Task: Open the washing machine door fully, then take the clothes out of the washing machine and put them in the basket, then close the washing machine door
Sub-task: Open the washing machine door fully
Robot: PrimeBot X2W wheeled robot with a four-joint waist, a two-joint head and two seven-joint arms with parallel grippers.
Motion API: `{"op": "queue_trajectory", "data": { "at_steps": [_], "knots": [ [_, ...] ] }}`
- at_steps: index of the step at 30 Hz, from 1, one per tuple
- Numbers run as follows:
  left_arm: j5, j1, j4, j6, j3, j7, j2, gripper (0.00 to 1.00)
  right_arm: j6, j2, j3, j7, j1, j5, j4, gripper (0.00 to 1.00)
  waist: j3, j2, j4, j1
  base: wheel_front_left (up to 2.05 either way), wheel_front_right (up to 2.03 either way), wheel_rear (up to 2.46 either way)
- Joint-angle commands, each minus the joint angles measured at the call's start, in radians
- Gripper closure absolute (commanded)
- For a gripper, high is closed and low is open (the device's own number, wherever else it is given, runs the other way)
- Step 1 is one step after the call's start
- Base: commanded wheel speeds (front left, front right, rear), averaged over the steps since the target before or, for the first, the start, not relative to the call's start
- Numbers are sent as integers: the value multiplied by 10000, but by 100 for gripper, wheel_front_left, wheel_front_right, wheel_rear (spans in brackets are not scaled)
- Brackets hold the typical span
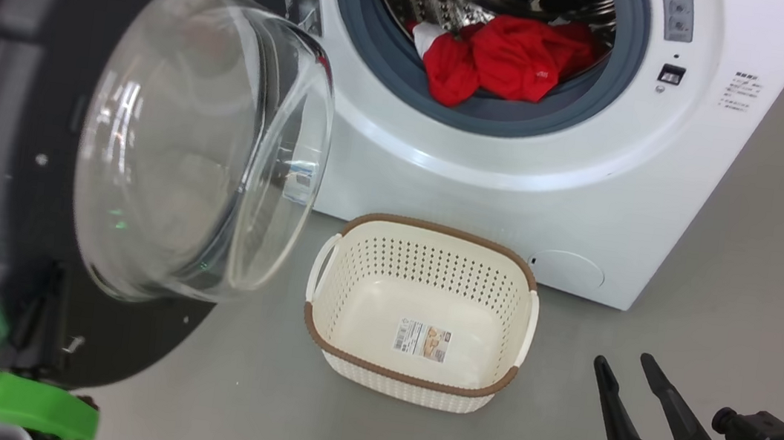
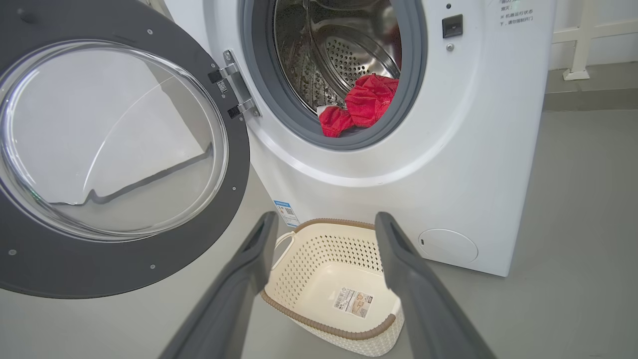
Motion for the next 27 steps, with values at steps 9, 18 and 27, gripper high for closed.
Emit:
{"op": "queue_trajectory", "data": {
  "at_steps": [9,18,27],
  "knots": [
    [-586,-1327,807,101,1187,309,1178,100,29,-188,322,-122,-631,-113,-214,0,641,0,326,0,0,0,0],
    [-699,-2431,2378,-164,1202,374,1857,100,29,-158,346,-122,-969,-140,-166,0,1007,0,608,0,0,0,0],
    [-605,-3572,4074,-352,931,64,2307,100,29,-141,342,-122,-1124,-158,-149,0,1151,0,735,0,0,0,0]
  ]
}}
